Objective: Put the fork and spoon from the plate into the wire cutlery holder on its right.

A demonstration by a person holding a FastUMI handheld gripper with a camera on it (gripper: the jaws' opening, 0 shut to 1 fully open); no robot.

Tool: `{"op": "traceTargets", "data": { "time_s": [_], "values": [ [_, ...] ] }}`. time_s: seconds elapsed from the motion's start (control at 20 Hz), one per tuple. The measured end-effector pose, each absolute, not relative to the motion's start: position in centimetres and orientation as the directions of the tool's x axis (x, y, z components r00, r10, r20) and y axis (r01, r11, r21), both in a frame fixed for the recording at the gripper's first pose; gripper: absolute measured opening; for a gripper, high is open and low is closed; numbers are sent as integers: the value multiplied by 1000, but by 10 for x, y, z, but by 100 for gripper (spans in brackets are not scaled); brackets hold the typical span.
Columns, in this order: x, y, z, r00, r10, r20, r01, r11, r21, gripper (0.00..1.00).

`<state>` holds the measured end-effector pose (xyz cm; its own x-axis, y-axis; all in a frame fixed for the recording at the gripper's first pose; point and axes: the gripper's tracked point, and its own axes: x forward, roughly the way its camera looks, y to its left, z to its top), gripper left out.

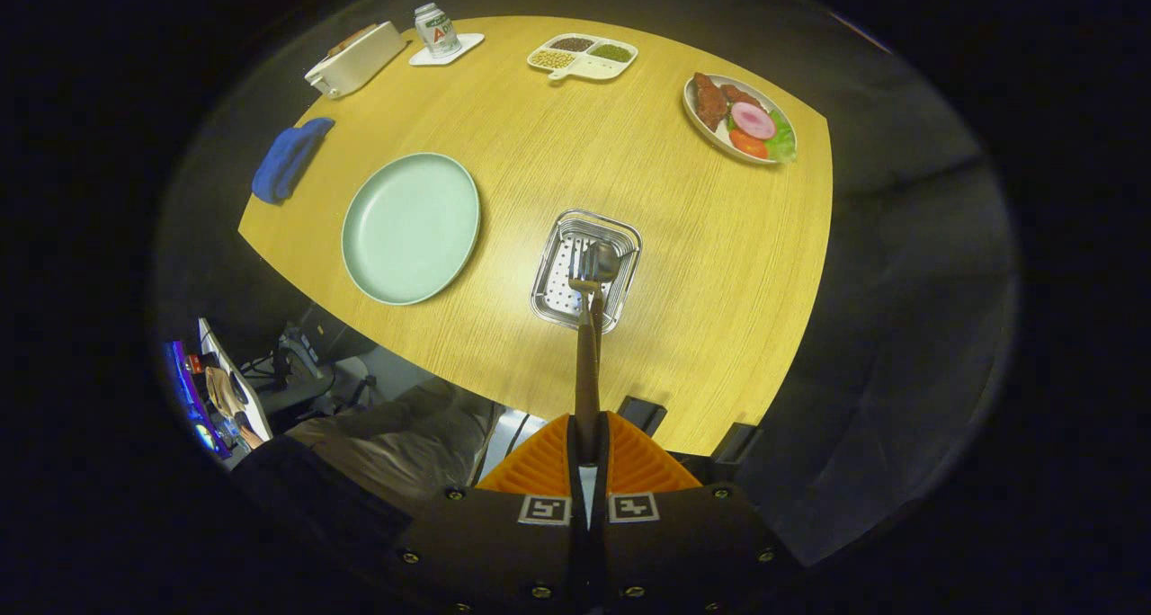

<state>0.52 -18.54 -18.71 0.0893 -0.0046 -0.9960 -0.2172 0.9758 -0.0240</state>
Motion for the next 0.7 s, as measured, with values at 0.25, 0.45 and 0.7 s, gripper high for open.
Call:
{"op": "traceTargets", "data": {
  "time_s": [0.25,0.45,0.7],
  "values": [
    [17,-185,-191,18,-13,-1000,-253,967,-17,1],
    [26,-182,-195,-23,-14,-1000,-265,964,-7,1],
    [35,-184,-199,-53,-26,-998,-268,963,-11,1]
  ]
}}
